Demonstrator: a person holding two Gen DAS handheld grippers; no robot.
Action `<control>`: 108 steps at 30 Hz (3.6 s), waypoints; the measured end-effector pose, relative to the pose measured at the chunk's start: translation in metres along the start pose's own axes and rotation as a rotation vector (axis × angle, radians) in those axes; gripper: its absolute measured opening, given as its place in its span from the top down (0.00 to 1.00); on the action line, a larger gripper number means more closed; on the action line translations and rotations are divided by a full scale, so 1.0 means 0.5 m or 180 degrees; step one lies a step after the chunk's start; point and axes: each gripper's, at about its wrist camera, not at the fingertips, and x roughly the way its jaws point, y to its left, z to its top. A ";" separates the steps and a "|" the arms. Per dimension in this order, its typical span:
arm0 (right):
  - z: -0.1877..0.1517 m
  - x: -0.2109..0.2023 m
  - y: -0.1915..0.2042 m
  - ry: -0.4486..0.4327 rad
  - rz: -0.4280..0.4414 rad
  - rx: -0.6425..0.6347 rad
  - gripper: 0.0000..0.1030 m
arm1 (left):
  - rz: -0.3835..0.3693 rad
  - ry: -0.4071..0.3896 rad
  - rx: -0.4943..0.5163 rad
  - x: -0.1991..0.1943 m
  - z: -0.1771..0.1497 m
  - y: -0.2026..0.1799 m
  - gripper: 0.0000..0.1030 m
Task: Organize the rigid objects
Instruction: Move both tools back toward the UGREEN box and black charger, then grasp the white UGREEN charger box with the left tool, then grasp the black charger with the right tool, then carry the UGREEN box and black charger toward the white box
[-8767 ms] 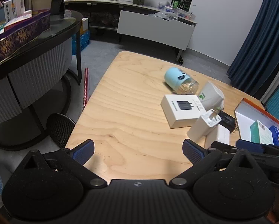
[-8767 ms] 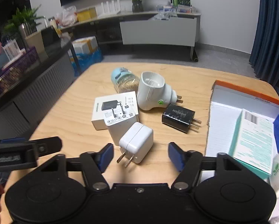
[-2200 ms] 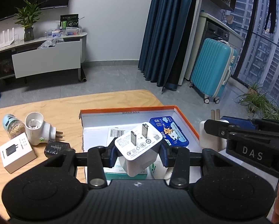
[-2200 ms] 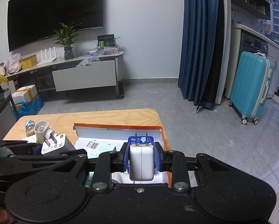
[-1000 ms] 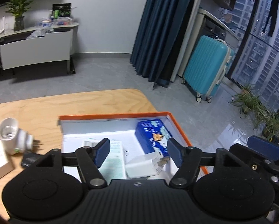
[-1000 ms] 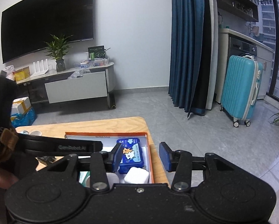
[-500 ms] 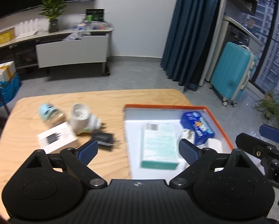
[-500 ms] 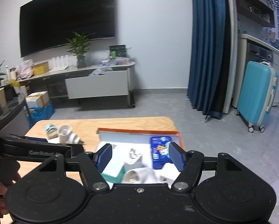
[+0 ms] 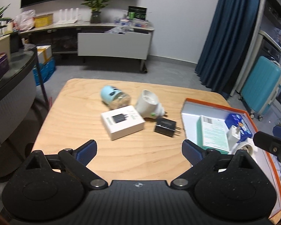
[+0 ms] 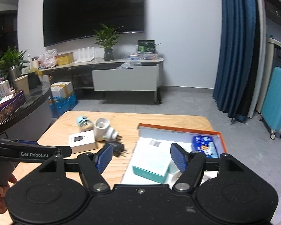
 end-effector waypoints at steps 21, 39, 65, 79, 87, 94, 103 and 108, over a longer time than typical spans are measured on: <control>-0.009 0.035 0.033 0.0100 0.0144 -0.0105 0.20 | 0.0308 0.0069 -0.0508 0.111 0.031 0.036 0.00; -0.021 0.090 0.013 0.0225 0.0187 -0.0078 0.20 | 0.0657 0.0302 -0.0310 0.255 0.043 0.044 0.00; 0.011 0.349 0.108 0.0851 0.0409 -0.0520 0.20 | 0.0261 -0.0039 0.0040 0.153 0.006 0.109 0.24; -0.010 0.391 0.117 0.1004 0.0445 -0.0684 0.34 | 0.0119 -0.0001 -0.0140 0.127 -0.022 0.138 0.23; -0.001 0.274 0.133 0.0738 0.0581 -0.0567 0.34 | 0.0109 -0.0087 -0.0102 0.075 -0.026 0.127 0.24; -0.006 0.159 0.152 0.0506 0.0522 -0.0593 0.34 | 0.0111 -0.0202 -0.0041 0.012 -0.041 0.104 0.24; -0.038 0.050 0.145 0.0376 0.0465 -0.0532 0.34 | 0.0089 -0.0309 0.0035 -0.055 -0.066 0.074 0.24; -0.052 0.007 0.133 0.0295 0.0420 -0.0490 0.34 | 0.0069 -0.0357 0.0085 -0.081 -0.078 0.060 0.24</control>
